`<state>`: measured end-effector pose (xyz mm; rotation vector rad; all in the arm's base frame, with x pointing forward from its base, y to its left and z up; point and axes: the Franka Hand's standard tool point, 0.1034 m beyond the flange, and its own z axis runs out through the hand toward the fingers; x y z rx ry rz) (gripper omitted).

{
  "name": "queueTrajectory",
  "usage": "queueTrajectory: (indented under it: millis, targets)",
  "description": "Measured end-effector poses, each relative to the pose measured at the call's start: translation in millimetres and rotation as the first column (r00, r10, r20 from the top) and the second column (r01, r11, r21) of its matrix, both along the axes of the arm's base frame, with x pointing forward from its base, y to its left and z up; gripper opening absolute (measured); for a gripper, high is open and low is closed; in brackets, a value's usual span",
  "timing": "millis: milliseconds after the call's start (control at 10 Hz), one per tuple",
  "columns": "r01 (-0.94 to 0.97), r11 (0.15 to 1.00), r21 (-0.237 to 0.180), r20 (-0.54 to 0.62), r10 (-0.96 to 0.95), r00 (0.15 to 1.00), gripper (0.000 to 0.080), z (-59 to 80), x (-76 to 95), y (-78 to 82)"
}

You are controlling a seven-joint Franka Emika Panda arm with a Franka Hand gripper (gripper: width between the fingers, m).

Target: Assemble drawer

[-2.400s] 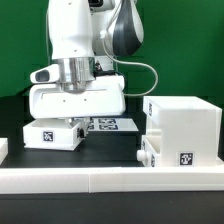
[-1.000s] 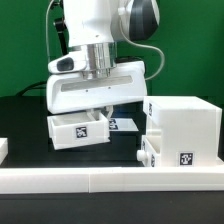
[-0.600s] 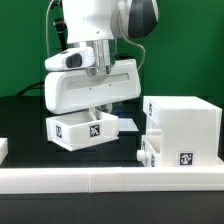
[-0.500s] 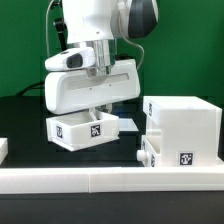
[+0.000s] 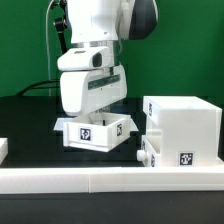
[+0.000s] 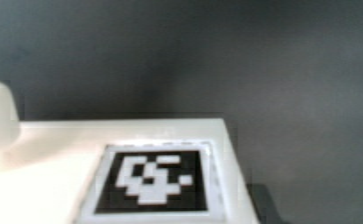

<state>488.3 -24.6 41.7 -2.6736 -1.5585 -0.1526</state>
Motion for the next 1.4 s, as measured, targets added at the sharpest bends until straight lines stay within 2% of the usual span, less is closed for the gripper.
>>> queueTrajectory:
  millis: [400,600,900,1300,1400]
  targets:
    - [-0.253,0.967,-0.026,0.014,0.254,0.967,0.0046,-1.5,-1.5,-4.1]
    - [-0.390,0.919,-0.048,0.015,0.391,0.920,0.0046,1.7,4.2,-4.2]
    - [-0.408,0.911,-0.054,0.016,0.409,0.912,0.0046,7.1,14.1,-5.3]
    - [-0.409,0.911,-0.056,0.018,0.411,0.911,0.0046,18.1,36.0,-0.1]
    - [-0.410,0.910,-0.054,0.013,0.412,0.911,0.0046,17.7,35.7,-0.1]
